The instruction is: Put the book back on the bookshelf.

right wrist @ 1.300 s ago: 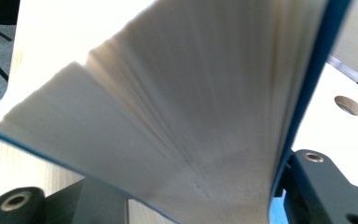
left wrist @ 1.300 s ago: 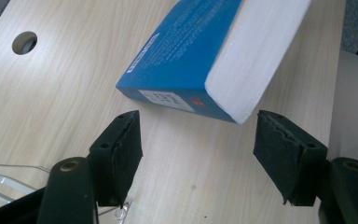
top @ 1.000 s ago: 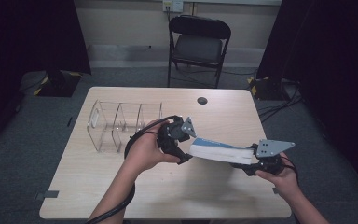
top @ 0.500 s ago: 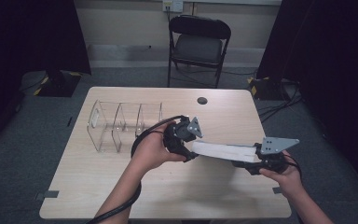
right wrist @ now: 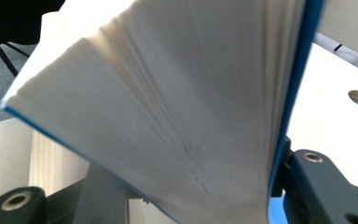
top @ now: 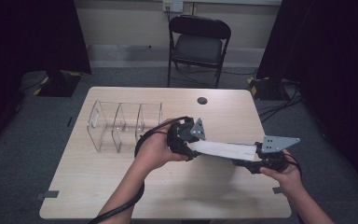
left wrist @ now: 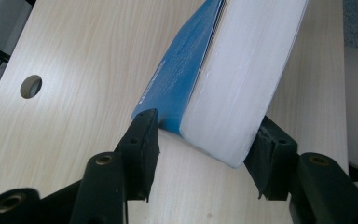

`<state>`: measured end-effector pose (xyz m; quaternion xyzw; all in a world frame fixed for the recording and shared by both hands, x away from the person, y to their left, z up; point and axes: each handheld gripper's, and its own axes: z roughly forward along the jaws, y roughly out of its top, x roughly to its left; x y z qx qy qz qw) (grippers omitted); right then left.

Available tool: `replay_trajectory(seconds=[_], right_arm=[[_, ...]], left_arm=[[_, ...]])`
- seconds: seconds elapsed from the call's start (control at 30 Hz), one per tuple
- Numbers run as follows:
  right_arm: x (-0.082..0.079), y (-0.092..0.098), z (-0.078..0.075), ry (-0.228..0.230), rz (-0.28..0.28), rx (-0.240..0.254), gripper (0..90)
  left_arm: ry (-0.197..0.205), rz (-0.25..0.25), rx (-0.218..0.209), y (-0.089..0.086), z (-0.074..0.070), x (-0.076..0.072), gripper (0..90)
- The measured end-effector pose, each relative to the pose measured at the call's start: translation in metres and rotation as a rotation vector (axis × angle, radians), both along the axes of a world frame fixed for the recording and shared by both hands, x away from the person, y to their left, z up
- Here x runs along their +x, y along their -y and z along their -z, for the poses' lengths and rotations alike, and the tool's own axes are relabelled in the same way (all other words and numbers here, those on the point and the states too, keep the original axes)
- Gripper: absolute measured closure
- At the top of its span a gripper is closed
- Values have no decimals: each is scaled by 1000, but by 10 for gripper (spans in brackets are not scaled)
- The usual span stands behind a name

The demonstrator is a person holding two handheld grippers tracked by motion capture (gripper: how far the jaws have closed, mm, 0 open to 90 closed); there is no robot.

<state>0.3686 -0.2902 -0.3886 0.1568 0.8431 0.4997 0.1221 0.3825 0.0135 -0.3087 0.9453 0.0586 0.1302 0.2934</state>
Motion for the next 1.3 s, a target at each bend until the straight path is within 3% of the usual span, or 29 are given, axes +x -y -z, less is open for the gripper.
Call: replay_trajectory(seconds=[0.3,0.5,0.67,0.83,0.9,1.03,1.3], right_arm=[[1,1,0,-2,0,2,503],[2,1,0,-2,3,9,504],[2,1,-1,11,-1,3,511],[3,2,-2,15,-11,2,520],[3,3,-3,8,-17,8,525],[4,7,-8,-13,-27,32,542],[5,8,-15,-48,-60,49,558]], left_arm=[[49,41,33,9,-1,0,467],[57,39,24,9,-1,1,477],[78,42,48,11,-3,-1,488],[77,50,71,14,-7,0,497],[62,51,62,14,-10,0,500],[77,44,40,13,-15,3,506],[19,35,55,14,-24,5,514]])
